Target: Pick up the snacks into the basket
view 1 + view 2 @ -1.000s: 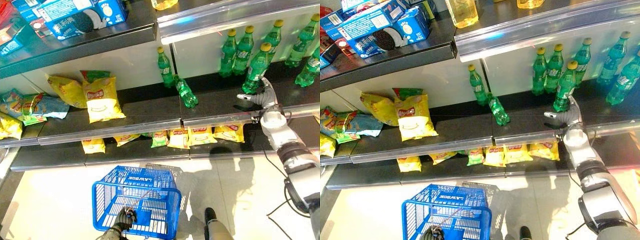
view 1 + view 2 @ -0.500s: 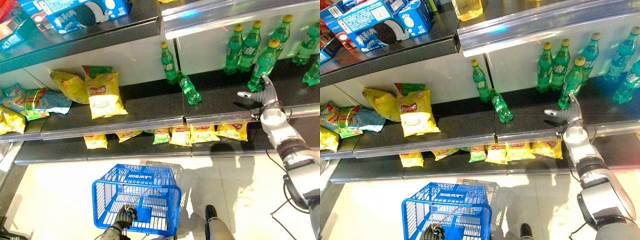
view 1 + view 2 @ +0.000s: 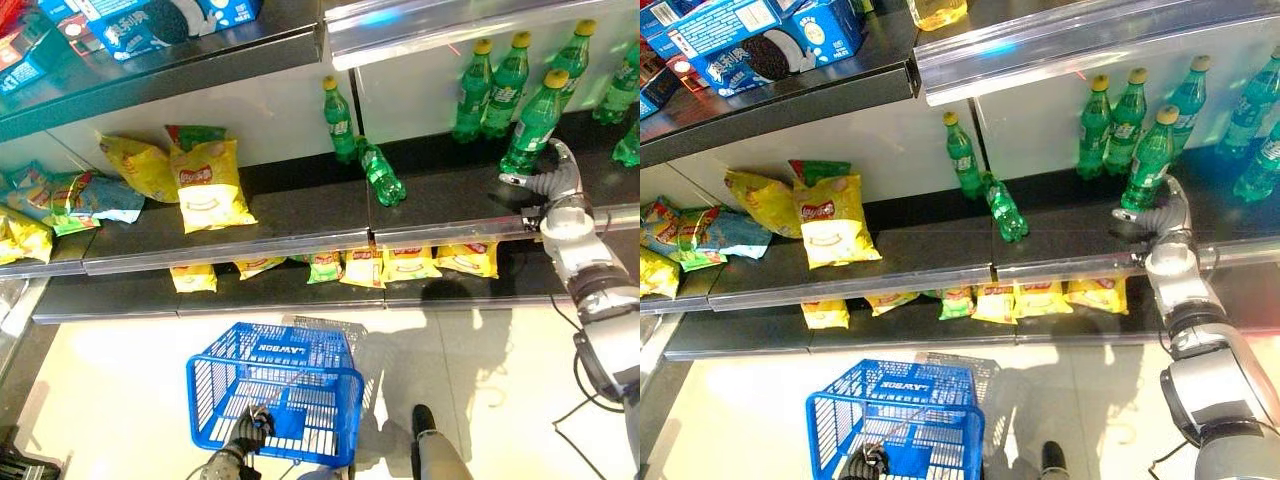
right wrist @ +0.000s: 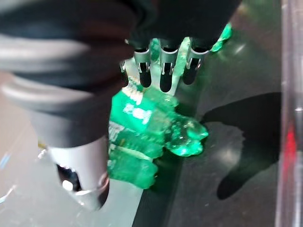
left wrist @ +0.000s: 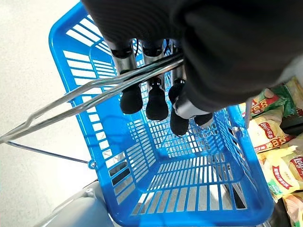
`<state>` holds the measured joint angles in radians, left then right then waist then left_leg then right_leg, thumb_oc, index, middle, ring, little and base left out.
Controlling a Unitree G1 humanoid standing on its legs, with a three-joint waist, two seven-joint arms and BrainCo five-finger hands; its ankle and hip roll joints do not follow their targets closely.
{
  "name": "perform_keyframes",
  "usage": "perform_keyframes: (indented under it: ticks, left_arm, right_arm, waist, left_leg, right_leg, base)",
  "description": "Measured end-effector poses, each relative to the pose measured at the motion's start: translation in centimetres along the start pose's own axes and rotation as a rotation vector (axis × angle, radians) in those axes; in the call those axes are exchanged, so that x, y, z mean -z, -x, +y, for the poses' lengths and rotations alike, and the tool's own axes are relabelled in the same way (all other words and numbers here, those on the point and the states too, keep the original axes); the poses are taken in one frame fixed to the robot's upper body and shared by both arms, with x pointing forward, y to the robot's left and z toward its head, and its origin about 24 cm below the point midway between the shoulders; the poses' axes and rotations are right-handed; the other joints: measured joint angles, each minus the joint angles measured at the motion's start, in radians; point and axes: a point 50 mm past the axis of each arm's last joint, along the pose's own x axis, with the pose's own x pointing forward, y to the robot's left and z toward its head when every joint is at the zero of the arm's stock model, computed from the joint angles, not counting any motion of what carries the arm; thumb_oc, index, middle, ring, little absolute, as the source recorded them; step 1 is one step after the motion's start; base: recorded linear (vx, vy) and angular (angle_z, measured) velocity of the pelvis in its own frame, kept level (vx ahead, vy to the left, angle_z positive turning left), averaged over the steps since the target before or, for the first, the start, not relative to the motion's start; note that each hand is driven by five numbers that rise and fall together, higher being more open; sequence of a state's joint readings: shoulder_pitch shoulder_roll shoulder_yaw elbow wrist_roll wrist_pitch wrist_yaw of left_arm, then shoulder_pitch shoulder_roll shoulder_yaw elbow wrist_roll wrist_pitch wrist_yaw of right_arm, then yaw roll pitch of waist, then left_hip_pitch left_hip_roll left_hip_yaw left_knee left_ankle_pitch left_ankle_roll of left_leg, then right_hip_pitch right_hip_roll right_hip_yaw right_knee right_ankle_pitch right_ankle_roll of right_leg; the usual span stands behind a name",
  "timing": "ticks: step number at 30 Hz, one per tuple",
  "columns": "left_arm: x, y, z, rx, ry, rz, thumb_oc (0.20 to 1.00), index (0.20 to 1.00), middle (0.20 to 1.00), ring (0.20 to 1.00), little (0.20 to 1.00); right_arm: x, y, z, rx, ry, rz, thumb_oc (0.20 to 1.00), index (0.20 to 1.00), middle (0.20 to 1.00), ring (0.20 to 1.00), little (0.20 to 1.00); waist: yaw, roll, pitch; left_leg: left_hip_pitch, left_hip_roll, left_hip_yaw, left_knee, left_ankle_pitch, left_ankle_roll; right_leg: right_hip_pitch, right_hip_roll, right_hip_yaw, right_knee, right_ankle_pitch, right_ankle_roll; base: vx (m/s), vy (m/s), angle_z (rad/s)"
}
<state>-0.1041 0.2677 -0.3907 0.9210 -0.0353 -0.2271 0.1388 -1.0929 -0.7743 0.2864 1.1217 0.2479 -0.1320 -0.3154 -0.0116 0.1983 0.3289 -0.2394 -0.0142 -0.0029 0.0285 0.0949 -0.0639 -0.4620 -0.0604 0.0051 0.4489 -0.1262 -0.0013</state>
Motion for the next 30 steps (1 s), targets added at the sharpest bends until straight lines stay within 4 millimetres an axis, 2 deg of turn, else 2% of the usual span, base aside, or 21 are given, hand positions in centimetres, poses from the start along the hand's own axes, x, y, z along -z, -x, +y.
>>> perform_keyframes:
  ticks: [14, 19, 24, 27, 30]
  left_arm:
    - [-0.4, -0.1, 0.0, 0.000, -0.002, -0.016, 0.200, 0.200, 0.200, 0.200, 0.200]
    - [-0.4, -0.2, 0.1, 0.000, -0.002, -0.017, 0.200, 0.200, 0.200, 0.200, 0.200]
    - [-0.5, -0.2, 0.1, -0.001, -0.002, -0.018, 0.200, 0.200, 0.200, 0.200, 0.200]
    - [-0.4, -0.1, 0.2, -0.005, 0.014, -0.013, 0.200, 0.200, 0.200, 0.200, 0.200]
    - [-0.6, -0.2, 0.4, -0.010, 0.026, -0.022, 0.200, 0.200, 0.200, 0.200, 0.200]
  right_arm:
    - [-0.4, 0.0, 0.0, -0.006, 0.008, -0.019, 1.000, 1.000, 1.000, 1.000, 1.000]
    - [-0.6, -0.3, -1.0, 0.023, 0.010, -0.025, 1.000, 1.000, 1.000, 1.000, 1.000]
    - [-0.7, -0.4, -1.2, 0.033, -0.035, -0.017, 1.000, 1.000, 1.000, 1.000, 1.000]
    - [-1.4, -0.6, -1.5, 0.047, -0.072, -0.022, 1.000, 1.000, 1.000, 1.000, 1.000]
    - [-3.1, -1.2, -2.4, 0.074, -0.099, -0.060, 1.000, 1.000, 1.000, 1.000, 1.000]
  waist:
    - [0.001, 0.000, 0.000]
    - [0.001, 0.001, 0.000]
    - [0.001, 0.002, 0.001]
    - [0.002, 0.003, 0.002]
    - [0.002, 0.009, 0.011]
  left_leg:
    - [-0.017, -0.007, 0.002, 0.000, 0.002, 0.001]
    - [-0.017, -0.010, 0.002, 0.000, 0.002, 0.002]
    - [-0.017, -0.012, 0.001, 0.000, 0.004, 0.001]
    - [-0.020, -0.014, 0.000, -0.002, 0.009, -0.004]
    - [-0.037, -0.012, -0.011, -0.004, 0.019, -0.014]
  right_leg:
    - [-0.030, -0.004, 0.010, 0.019, -0.003, -0.002]
    - [-0.030, -0.006, 0.013, 0.020, -0.005, 0.001]
    - [-0.035, -0.008, 0.013, 0.032, -0.012, 0.002]
    - [-0.048, -0.012, 0.012, 0.054, -0.024, -0.003]
    - [-0.070, -0.012, -0.002, 0.079, -0.032, -0.011]
  base:
    - [0.00, 0.000, 0.00]
    - [0.00, 0.000, 0.00]
    - [0.01, -0.028, 0.02]
    - [0.01, -0.068, 0.08]
    - [0.00, -0.072, 0.11]
